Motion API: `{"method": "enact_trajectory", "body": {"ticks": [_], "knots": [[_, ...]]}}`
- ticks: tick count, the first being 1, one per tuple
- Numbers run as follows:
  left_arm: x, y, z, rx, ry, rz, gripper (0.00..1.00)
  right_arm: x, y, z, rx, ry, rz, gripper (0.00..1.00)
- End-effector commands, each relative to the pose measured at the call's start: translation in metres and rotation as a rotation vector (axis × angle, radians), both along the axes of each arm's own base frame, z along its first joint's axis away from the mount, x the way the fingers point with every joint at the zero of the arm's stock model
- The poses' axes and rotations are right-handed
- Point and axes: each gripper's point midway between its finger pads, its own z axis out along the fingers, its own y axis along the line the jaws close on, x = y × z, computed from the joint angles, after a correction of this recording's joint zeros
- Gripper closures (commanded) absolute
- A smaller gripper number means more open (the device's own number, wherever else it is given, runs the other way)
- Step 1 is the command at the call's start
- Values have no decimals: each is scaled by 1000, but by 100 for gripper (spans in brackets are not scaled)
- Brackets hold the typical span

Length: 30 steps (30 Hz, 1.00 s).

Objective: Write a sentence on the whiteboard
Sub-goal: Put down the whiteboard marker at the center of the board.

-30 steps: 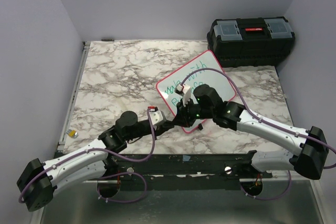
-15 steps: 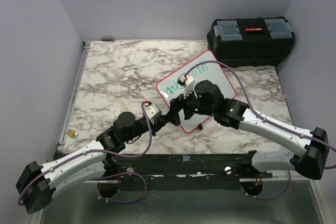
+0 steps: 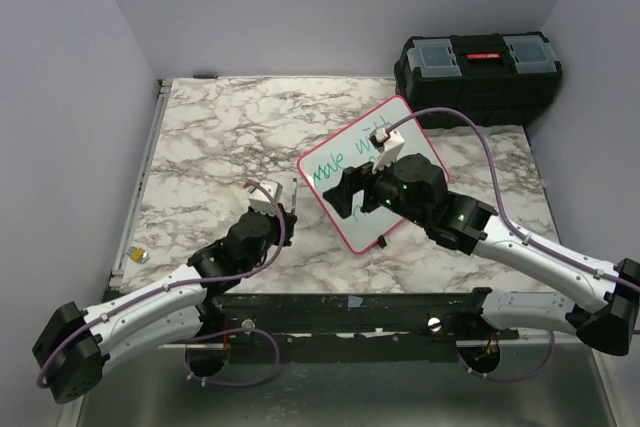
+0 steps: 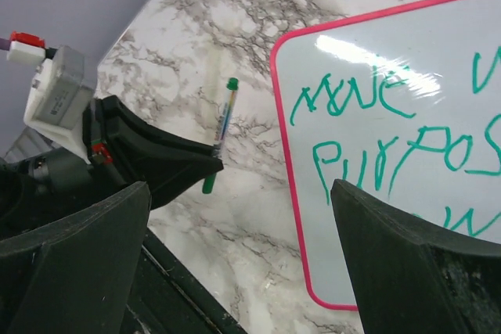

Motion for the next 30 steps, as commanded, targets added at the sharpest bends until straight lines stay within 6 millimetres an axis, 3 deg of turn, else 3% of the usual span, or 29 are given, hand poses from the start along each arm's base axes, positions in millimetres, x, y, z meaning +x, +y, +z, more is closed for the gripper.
{"method": "enact_trajectory", "body": {"ticks": [1,7,18,23,30], "knots": [[9,34,-20,-51,123,264,100,12,-19,-10,-10,-4,-130,0],[8,46,-47,-4,210,330,100,20,-40,-23,-24,-8,-246,0],[13,51,-88,39,338,369,99,20,-53,-37,-60,0,-294,0],[17,46,-95,39,353,345,83,22,-57,-39,-69,-5,-309,0],[22,40,-85,29,314,296,51,22,-59,-39,-71,-9,-321,0]]}}
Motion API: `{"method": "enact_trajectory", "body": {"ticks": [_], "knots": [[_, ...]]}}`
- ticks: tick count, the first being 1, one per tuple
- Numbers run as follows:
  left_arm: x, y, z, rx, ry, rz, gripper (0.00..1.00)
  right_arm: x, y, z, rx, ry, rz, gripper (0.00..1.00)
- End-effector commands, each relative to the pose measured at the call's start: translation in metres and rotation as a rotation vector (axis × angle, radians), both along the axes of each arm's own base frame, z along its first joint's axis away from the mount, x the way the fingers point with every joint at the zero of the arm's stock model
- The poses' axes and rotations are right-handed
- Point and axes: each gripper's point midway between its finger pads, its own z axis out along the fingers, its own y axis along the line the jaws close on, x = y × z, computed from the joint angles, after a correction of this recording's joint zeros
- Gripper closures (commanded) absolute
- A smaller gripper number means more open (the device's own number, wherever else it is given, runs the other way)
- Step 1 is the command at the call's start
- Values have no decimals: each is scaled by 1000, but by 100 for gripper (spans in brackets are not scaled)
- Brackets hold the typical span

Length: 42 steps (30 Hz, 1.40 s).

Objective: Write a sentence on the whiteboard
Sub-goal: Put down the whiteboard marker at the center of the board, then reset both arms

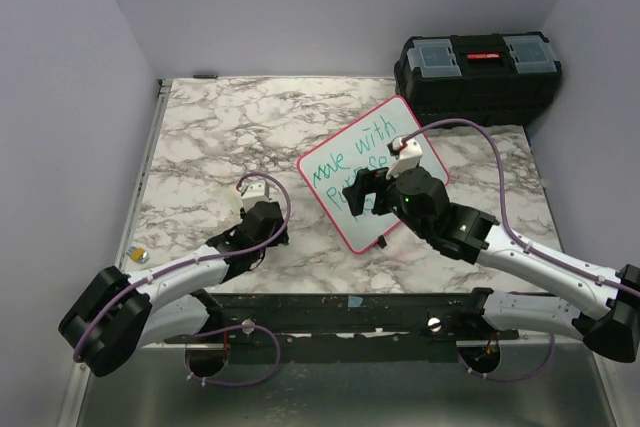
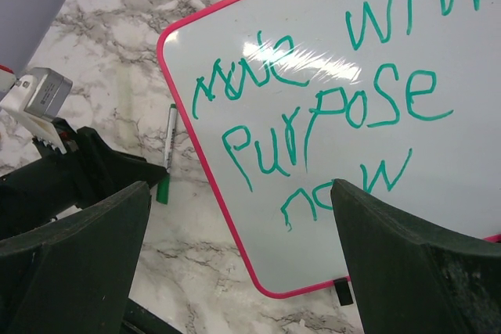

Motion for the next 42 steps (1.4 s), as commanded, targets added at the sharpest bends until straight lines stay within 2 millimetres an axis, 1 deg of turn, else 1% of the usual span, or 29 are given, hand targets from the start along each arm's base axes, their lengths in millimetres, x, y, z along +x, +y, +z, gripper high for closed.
{"method": "enact_trajectory", "body": {"ticks": [1,5,8,10,17,22,24,25,26,30,32,34,38,42], "knots": [[5,-10,13,-29,-45,-53,47,2,-10,0,-5,-12,-42,0],[8,-9,22,-18,-69,-63,39,2,-12,6,12,-32,-52,0],[11,-6,36,-10,-108,-63,36,4,-17,13,20,-51,-74,0],[14,-4,48,-4,-146,-61,34,8,-24,18,22,-62,-118,0],[27,6,100,46,-284,-90,33,14,-45,32,-26,-122,-198,0],[35,14,141,78,-391,-98,33,17,-69,44,-62,-173,-281,0],[37,23,156,93,-422,-73,30,15,-78,48,-80,-196,-296,0],[38,28,162,97,-433,-52,25,14,-82,50,-87,-207,-302,0],[39,33,171,98,-453,-38,23,13,-85,51,-90,-214,-305,0],[37,45,194,113,-506,-17,11,10,-97,50,-98,-231,-330,0],[35,47,204,106,-524,-21,5,9,-101,47,-101,-228,-339,0],[33,47,213,105,-548,-32,2,9,-102,43,-104,-221,-343,0],[27,55,233,121,-586,-31,1,8,-104,37,-120,-212,-352,0],[21,59,249,103,-623,-22,1,9,-105,36,-116,-212,-365,0]]}}
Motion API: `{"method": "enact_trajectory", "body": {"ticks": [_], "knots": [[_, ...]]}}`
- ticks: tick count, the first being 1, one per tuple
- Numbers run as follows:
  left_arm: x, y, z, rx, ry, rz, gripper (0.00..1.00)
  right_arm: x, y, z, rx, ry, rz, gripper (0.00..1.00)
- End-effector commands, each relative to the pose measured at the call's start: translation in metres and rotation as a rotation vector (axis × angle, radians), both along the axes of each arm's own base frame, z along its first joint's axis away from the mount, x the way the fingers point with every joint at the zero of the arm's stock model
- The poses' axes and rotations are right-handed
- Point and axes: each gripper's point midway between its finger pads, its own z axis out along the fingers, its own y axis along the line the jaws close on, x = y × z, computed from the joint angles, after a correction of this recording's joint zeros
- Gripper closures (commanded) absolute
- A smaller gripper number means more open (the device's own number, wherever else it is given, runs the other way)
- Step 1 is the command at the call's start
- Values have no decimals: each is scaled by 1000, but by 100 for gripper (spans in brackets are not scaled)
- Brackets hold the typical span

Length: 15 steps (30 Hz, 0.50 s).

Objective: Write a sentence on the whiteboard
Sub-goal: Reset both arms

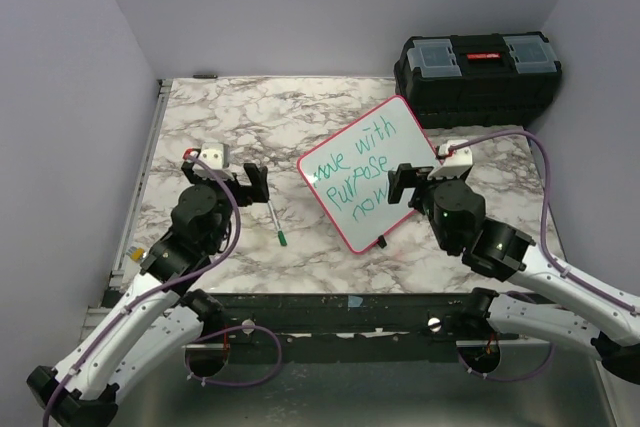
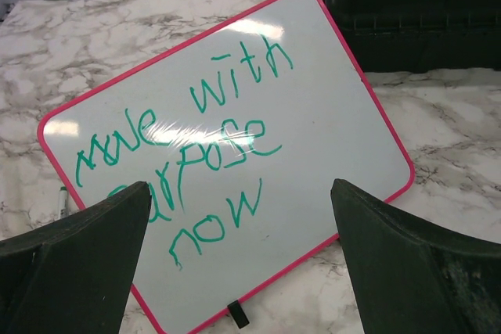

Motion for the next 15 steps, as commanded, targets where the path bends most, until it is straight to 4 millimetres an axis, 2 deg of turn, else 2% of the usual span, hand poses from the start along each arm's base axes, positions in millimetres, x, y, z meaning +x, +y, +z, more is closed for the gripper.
{"method": "enact_trajectory", "body": {"ticks": [1,8,15], "knots": [[-8,11,22,5,-52,14,2,1,-8,-6,-22,3,-42,0],[-13,19,25,-39,-123,39,1,1,3,-9,-3,6,0,0],[-12,20,11,-22,-98,48,1,1,3,2,74,-39,0,0]]}}
